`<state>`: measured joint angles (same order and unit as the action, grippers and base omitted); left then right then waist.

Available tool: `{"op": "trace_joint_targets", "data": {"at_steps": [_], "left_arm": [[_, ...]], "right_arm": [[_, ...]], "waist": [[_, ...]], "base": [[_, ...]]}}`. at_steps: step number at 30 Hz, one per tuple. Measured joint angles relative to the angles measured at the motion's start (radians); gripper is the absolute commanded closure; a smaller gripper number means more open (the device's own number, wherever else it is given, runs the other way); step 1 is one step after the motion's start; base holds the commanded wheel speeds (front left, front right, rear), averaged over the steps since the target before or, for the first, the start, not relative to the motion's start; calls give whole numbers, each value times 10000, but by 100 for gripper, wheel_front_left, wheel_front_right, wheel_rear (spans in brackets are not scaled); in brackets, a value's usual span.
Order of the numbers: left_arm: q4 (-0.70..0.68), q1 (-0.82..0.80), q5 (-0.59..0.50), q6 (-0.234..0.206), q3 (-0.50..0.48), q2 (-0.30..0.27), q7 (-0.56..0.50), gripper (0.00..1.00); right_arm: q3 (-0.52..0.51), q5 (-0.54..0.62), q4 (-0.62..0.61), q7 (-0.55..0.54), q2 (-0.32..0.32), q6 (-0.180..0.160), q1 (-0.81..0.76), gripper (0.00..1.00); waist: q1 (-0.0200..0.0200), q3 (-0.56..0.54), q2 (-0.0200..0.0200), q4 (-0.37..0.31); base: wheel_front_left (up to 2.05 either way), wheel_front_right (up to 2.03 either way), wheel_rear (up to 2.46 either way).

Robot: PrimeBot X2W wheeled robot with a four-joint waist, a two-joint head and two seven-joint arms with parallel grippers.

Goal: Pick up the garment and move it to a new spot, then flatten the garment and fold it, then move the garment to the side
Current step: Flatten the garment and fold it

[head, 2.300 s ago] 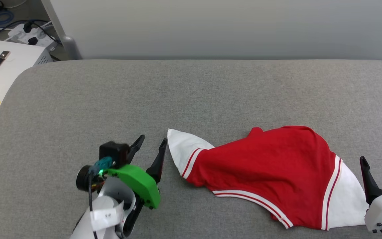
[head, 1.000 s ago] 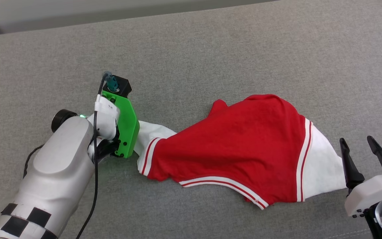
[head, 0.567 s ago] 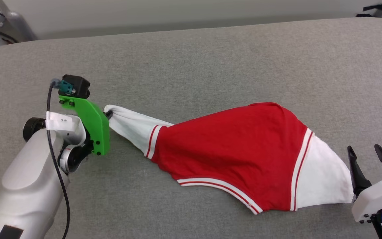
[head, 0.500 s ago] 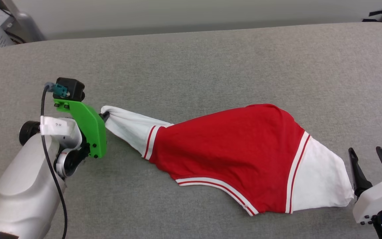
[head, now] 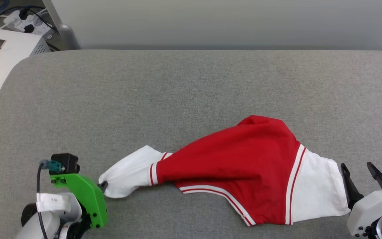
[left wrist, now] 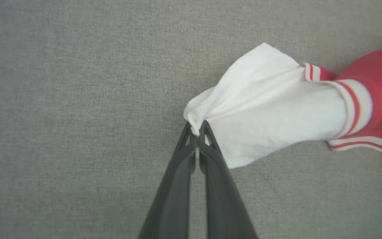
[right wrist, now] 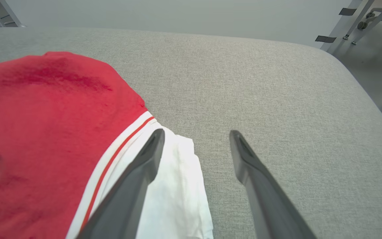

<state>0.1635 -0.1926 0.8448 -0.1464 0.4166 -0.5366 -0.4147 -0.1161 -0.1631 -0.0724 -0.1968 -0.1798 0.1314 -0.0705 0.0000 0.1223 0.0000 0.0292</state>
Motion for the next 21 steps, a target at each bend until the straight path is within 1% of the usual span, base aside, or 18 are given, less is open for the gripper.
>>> {"op": "trace_joint_targets", "data": {"at_steps": [3,6,7,8,9,13,16,18,21], "left_arm": [[-67,380,-73,-163,86,31,146,100],[146,388,-255,-194,188,79,437,100],[240,387,-362,-176,270,117,522,67],[314,382,-493,-150,336,151,662,17],[380,372,-589,-109,378,178,771,0],[587,335,-970,23,405,293,1806,0],[493,276,-1308,142,253,447,3137,0],[301,264,-1572,495,299,479,4050,0],[-4,272,-1916,782,230,491,5323,0]], "right_arm": [[38,-2,31,-104,-12,0,-67,0],[77,-31,61,-163,-31,0,-102,0],[81,-63,67,-192,-44,0,-105,0],[81,-79,73,-201,-59,0,-110,0],[82,-79,82,-203,-71,0,-112,0],[59,-94,109,-234,-92,0,-184,0],[-46,-165,59,-380,-113,0,-308,0],[-96,-295,25,-802,-148,0,-414,0],[-209,-606,-132,-1649,-161,0,-619,0]], "waist": [[0,-48,0,-11],[0,-86,0,-50],[0,-101,0,-60],[0,-118,0,-66],[0,-136,0,-70],[0,-267,0,-60],[0,-334,0,-7],[0,-370,0,45],[0,-384,0,124]], "base": [[0,0,0],[0,0,0],[0,0,0],[0,0,0],[0,0,0],[0,0,0],[0,0,0],[0,0,0],[0,0,0]]}}
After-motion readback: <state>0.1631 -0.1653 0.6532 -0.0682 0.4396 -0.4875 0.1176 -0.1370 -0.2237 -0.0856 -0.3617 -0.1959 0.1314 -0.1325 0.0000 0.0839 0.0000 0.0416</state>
